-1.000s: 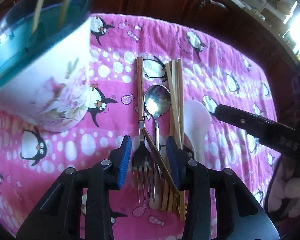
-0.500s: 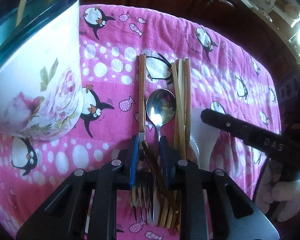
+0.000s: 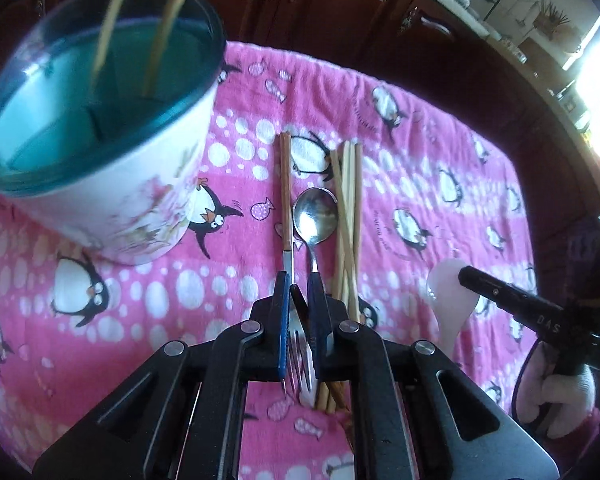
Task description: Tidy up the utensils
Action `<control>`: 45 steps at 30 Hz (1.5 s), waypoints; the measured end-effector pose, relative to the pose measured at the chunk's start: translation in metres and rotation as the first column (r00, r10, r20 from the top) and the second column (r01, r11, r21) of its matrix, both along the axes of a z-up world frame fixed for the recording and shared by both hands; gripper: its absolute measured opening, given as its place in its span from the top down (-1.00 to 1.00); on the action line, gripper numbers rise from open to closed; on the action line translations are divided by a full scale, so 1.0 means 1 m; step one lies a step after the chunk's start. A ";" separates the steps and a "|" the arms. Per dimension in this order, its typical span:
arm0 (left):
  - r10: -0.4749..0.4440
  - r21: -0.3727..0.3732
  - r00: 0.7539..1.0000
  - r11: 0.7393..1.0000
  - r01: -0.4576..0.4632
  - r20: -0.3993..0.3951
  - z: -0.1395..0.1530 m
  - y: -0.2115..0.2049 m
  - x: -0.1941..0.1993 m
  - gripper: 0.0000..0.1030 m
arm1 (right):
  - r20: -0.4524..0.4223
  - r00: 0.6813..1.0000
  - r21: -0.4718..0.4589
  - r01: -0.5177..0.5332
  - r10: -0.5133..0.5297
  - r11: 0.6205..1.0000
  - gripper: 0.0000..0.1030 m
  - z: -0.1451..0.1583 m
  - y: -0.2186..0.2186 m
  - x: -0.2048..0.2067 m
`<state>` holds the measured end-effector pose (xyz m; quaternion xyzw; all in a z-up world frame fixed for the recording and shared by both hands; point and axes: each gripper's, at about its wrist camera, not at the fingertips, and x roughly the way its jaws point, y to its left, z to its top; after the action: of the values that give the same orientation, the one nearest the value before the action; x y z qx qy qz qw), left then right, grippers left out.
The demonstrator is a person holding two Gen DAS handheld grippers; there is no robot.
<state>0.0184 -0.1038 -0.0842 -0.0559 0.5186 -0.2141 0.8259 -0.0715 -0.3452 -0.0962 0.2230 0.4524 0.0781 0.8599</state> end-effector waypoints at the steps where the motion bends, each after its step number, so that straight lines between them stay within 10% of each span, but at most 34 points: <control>1: -0.001 -0.008 1.000 1.000 0.001 0.008 0.005 0.003 -0.004 0.86 | 0.002 1.000 0.010 0.015 -0.015 1.000 0.94 0.001 -0.004 -0.005; 17: 0.012 -0.055 0.989 0.998 -0.003 0.147 0.080 0.038 -0.040 0.92 | 0.137 0.990 -0.022 0.013 -0.010 1.000 0.94 0.059 0.018 -0.030; 45: 0.060 -0.040 0.970 0.998 -0.052 0.236 0.122 0.071 -0.059 0.93 | 0.224 0.970 -0.058 -0.078 0.089 0.995 0.94 0.108 0.068 -0.023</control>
<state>-0.0405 -0.0328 0.0382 -0.0586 0.4108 -0.2045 0.8866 -0.0941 -0.2773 0.0116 0.1725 0.3622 0.1284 0.9070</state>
